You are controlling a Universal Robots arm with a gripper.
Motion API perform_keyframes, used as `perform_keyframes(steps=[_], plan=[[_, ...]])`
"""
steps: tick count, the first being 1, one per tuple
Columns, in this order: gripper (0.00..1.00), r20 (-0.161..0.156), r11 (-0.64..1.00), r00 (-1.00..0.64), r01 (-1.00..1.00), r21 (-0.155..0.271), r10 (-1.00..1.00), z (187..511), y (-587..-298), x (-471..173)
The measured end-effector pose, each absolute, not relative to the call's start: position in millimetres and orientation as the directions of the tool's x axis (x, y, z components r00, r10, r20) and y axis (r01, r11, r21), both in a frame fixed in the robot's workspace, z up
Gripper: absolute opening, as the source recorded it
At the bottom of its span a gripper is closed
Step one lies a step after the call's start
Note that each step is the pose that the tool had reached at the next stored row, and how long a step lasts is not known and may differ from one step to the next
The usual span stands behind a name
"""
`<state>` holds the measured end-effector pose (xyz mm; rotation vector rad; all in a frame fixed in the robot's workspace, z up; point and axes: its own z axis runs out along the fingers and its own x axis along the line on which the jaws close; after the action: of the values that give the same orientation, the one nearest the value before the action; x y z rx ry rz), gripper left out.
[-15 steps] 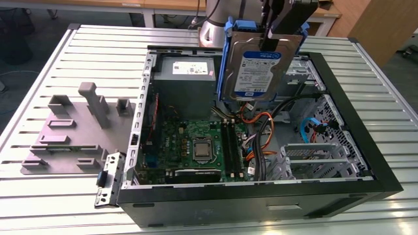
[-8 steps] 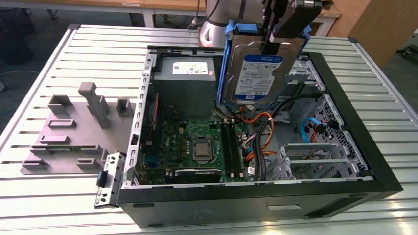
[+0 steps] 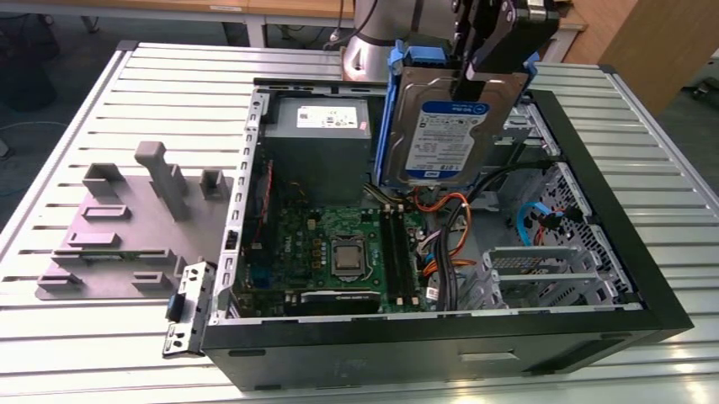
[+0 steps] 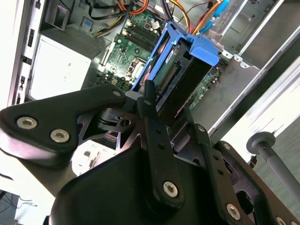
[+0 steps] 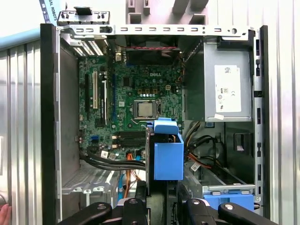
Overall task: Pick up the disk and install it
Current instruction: 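Pick up the disk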
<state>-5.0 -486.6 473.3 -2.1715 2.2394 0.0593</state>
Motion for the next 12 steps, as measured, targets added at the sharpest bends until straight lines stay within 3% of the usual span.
perform_keyframes(steps=[12], plan=[[0.35, -0.042, 0.031, -0.031, -0.999, 0.012, -0.999, 473.3, -490.6, -5.0]])
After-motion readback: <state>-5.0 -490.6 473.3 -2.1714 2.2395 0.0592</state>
